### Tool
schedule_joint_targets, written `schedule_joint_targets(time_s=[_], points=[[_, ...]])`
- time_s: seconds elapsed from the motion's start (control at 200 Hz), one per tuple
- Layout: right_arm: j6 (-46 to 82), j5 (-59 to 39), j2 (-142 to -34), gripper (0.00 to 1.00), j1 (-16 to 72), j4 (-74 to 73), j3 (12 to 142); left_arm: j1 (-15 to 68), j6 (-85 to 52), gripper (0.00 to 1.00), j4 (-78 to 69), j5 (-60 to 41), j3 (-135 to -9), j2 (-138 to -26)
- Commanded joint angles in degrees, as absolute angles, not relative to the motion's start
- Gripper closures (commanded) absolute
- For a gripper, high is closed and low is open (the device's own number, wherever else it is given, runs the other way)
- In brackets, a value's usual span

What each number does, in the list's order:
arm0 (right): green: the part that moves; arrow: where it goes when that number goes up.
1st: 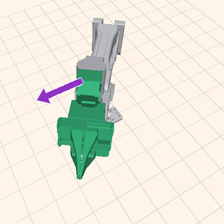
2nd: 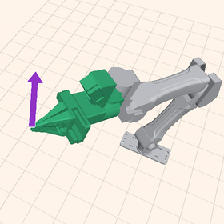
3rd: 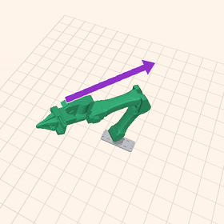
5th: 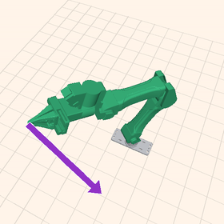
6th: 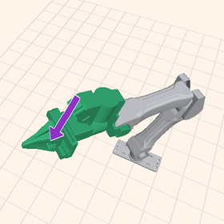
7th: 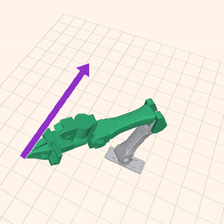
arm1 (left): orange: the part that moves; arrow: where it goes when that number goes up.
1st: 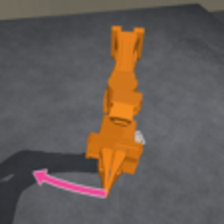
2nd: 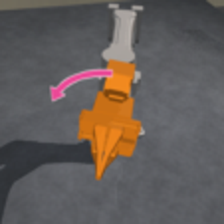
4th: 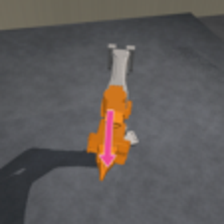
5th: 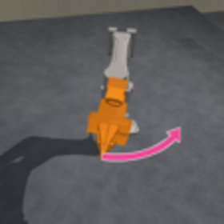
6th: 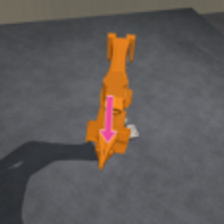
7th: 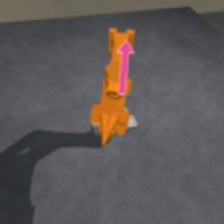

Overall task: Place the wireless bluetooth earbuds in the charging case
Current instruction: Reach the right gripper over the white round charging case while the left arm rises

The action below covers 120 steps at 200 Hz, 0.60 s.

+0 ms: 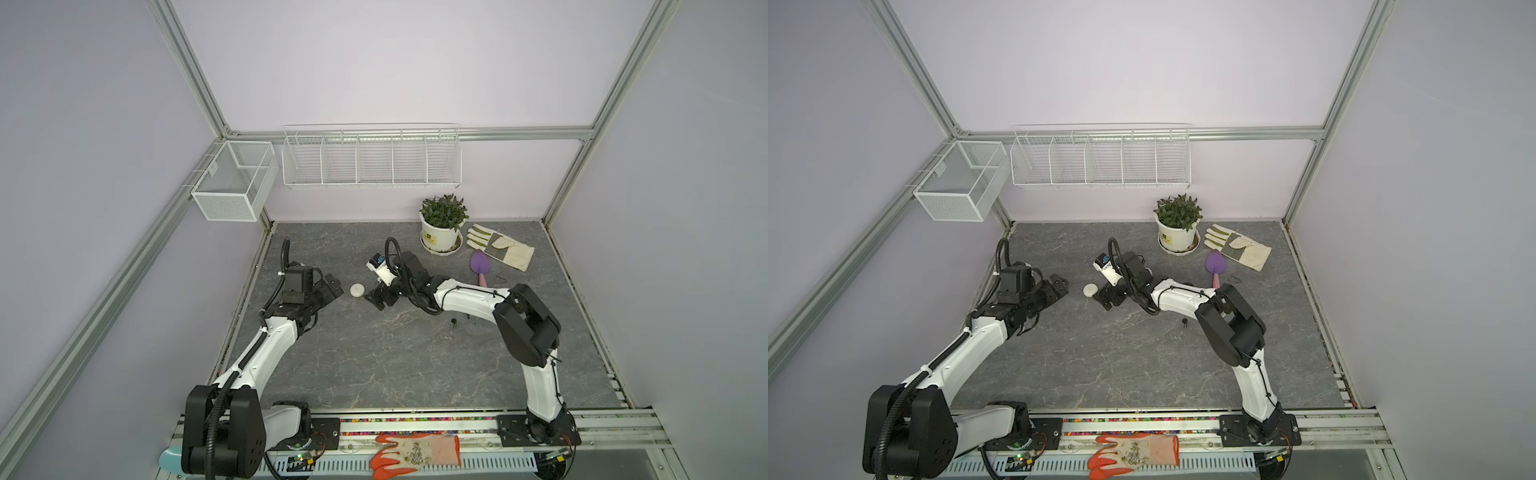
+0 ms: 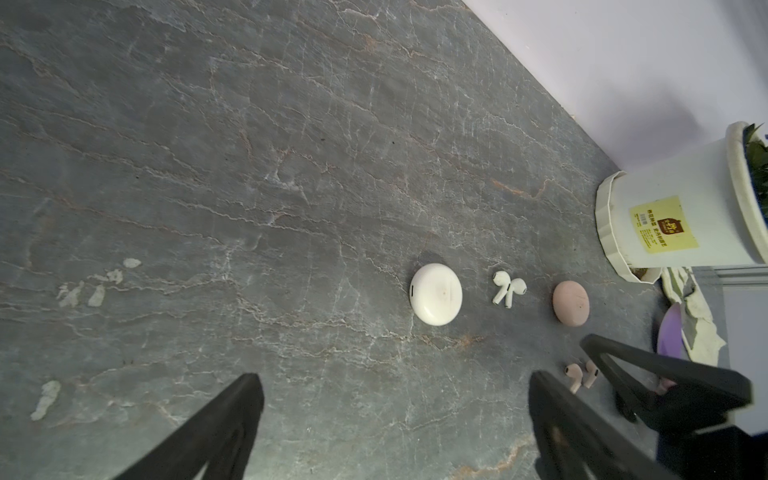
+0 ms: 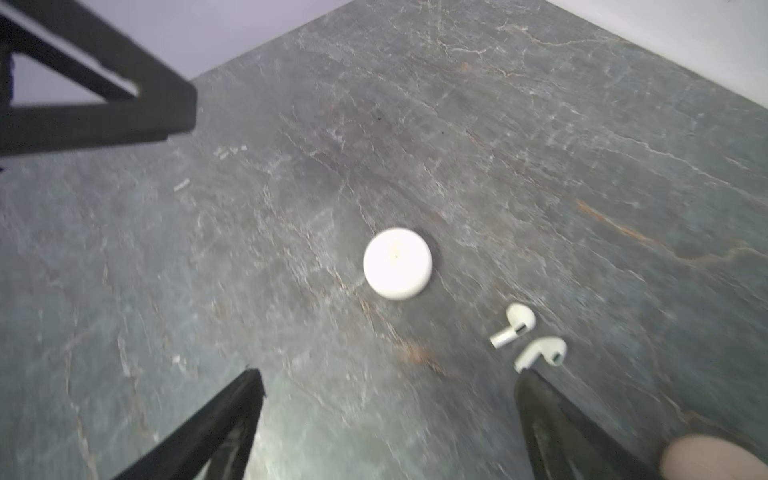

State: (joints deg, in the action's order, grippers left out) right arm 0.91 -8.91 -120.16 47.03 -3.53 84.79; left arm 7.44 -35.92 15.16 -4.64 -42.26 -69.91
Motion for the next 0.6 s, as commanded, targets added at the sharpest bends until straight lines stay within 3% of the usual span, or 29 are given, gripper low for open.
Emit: schedule_joint_targets(time_s=[0.0, 0.26, 0.595], points=[[12.0, -2.9, -123.2, 0.03, 49.4, 2.3, 89.3, 5.9, -38.7, 0.0, 17.3, -7.4, -43.2, -71.0], [20.3, 6.2, -129.6, 0.02, 50.5, 13.7, 100.5, 3.9, -40.5, 0.01, 20.2, -11.4, -44.4, -75.1], [18.8, 10.5, -134.2, 0.0, 52.6, 18.2, 108.8, 2.9, -40.4, 0.01, 21.7, -12.8, -45.4, -75.6]])
